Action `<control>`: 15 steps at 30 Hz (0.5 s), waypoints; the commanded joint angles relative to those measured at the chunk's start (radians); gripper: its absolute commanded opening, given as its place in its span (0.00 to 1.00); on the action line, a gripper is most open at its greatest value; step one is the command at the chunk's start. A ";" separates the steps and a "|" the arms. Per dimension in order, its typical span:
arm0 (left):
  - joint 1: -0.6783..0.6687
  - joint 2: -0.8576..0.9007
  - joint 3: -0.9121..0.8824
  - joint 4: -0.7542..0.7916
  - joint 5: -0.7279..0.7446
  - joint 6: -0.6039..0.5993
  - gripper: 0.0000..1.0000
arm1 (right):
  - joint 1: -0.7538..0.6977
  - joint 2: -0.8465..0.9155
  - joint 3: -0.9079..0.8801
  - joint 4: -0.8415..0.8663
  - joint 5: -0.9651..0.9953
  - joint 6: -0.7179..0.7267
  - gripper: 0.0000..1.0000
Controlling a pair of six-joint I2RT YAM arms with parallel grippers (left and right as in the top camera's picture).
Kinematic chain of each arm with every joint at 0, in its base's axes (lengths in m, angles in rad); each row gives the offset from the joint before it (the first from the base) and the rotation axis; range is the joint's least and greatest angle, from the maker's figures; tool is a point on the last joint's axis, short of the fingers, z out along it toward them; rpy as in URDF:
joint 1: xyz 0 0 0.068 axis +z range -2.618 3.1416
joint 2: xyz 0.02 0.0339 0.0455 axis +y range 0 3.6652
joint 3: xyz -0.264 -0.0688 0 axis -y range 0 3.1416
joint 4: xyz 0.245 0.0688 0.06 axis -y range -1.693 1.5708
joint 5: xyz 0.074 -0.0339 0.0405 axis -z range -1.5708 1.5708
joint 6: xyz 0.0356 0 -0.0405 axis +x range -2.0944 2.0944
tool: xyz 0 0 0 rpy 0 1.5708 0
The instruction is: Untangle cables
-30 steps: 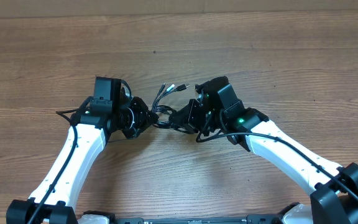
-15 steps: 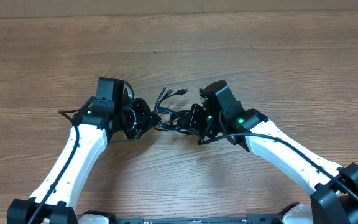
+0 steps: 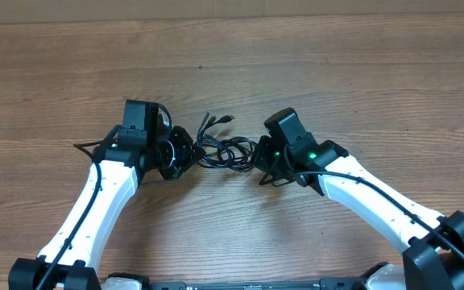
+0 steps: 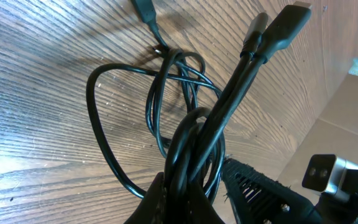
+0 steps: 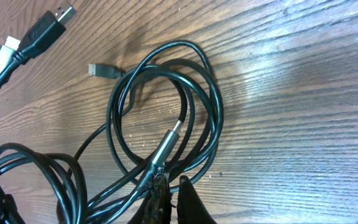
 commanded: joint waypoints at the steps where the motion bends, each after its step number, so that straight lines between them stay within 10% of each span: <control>1: 0.006 -0.004 0.002 0.004 -0.026 0.005 0.05 | -0.002 -0.006 0.006 0.030 -0.068 -0.004 0.08; 6: 0.006 -0.004 0.002 0.010 -0.031 0.058 0.04 | -0.002 -0.006 0.006 0.147 -0.302 -0.004 0.50; 15: 0.006 -0.004 0.002 0.090 0.062 0.155 0.04 | -0.002 -0.006 0.006 0.220 -0.438 0.057 0.56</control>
